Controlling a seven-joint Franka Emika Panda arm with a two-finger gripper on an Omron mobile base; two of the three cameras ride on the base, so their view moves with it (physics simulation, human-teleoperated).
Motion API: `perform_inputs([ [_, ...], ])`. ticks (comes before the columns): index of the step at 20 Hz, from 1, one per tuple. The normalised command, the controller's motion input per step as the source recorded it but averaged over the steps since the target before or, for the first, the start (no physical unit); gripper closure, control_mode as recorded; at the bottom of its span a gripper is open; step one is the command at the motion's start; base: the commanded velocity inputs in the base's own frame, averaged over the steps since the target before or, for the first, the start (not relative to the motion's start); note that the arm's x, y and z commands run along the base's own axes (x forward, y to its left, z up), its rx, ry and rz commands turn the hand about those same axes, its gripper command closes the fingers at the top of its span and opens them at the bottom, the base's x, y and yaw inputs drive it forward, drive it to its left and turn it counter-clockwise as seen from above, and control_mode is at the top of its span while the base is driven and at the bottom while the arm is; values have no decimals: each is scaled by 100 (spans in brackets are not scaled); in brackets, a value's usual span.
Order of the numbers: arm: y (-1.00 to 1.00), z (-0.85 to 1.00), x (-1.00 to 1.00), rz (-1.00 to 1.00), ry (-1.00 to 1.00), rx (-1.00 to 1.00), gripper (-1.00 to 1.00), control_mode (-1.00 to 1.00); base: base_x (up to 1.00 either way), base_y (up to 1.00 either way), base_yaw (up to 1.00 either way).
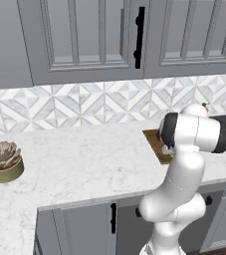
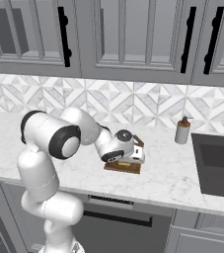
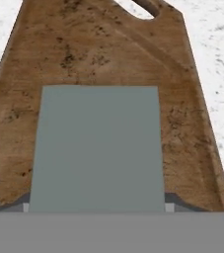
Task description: Pick up the sponge from the counter and clean the cutting board by briefly scrubbing or pressing down on the cutting board. Once finished, release the sponge.
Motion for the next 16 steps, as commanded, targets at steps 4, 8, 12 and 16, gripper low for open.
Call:
perform_inputs([
  [4, -6, 0, -37, 0, 27, 0, 100, -100, 0, 0, 0],
  [8, 0, 0, -11, 0, 8, 1, 100, -100, 0, 0, 0],
  [12, 0, 0, 43, 0, -10, 3, 100, -100, 0, 0, 0],
  [16, 4, -3, 63, 0, -19, 5, 100, -100, 0, 0, 0],
])
